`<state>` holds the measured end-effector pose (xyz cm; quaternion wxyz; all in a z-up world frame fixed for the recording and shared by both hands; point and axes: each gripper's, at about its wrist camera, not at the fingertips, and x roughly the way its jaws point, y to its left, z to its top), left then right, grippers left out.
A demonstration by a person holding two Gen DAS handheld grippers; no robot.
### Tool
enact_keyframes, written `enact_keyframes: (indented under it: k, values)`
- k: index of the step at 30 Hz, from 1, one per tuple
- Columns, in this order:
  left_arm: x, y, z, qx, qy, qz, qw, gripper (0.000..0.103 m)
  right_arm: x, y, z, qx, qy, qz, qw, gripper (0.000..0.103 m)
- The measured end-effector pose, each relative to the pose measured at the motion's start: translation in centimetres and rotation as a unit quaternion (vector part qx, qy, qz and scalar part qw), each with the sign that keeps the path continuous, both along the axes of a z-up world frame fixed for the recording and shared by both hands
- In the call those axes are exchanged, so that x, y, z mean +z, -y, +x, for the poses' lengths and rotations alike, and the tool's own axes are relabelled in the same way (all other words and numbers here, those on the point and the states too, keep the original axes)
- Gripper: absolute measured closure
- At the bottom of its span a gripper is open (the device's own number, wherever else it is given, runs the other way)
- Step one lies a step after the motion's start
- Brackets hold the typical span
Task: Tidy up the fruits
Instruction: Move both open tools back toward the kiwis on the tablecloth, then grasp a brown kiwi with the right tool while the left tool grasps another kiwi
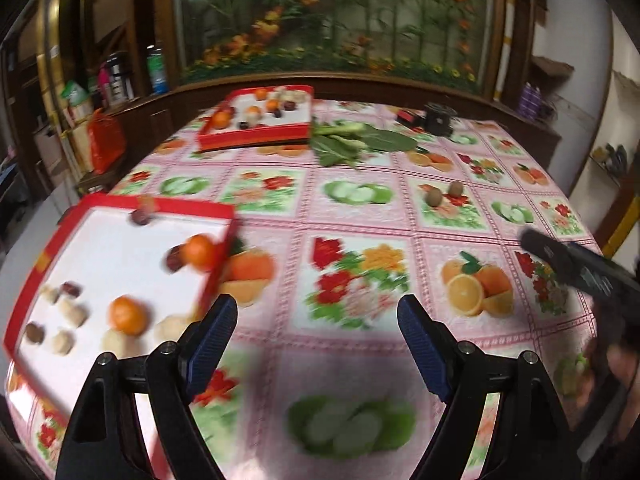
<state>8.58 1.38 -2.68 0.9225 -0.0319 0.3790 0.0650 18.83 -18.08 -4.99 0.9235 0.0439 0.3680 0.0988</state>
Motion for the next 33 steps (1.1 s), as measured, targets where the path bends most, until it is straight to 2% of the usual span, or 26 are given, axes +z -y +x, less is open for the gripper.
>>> enact_keyframes:
  k: [3,5,7,13,15,16,17,22,28,33]
  values:
    - [-0.3,1.3,2.6,-0.012,-0.002,0.004,0.9999,0.021,-0.5,-0.7,3.8,-0.006,-0.002,-0.028,1.000,0.003]
    - [-0.6,1.4,3.4,-0.017,-0.002,0.000,0.9999,0.021,-0.9,-1.3,6.4,-0.004,-0.010,-0.034,0.999,0.019]
    - [-1.2,1.3,3.9,-0.015,-0.002,-0.004,0.9999,0.021,-1.5,-2.1,8.8,0.002,-0.026,-0.035,0.999,0.020]
    - [-2.4,0.4,4.7,0.000,-0.017,-0.029,0.9994,0.021,-2.5,-4.4,12.4,0.015,-0.031,-0.045,0.998,0.023]
    - [-2.4,0.6,5.1,0.000,-0.018,-0.028,0.9995,0.021,-3.0,-4.9,13.2,0.015,-0.041,-0.056,0.997,0.039]
    - [-2.4,0.6,5.2,0.000,-0.019,-0.026,0.9995,0.021,-3.4,-4.9,13.5,0.010,-0.049,-0.059,0.997,0.065]
    - [-2.3,0.8,5.3,-0.001,-0.017,-0.026,0.9995,0.021,-3.7,-4.7,13.5,0.003,-0.054,-0.060,0.997,0.079]
    - [-1.8,2.2,6.7,-0.011,-0.004,-0.017,0.9998,0.021,-3.4,-2.5,12.3,-0.010,-0.051,-0.050,0.997,0.079]
    - [-1.8,5.9,11.2,-0.045,0.004,-0.007,0.9989,0.021,-2.6,2.6,8.7,-0.041,-0.030,0.016,0.999,0.079]
    - [-2.5,8.7,15.2,-0.052,0.000,0.006,0.9986,0.021,-2.2,5.7,8.3,-0.068,-0.011,0.075,0.995,0.079]
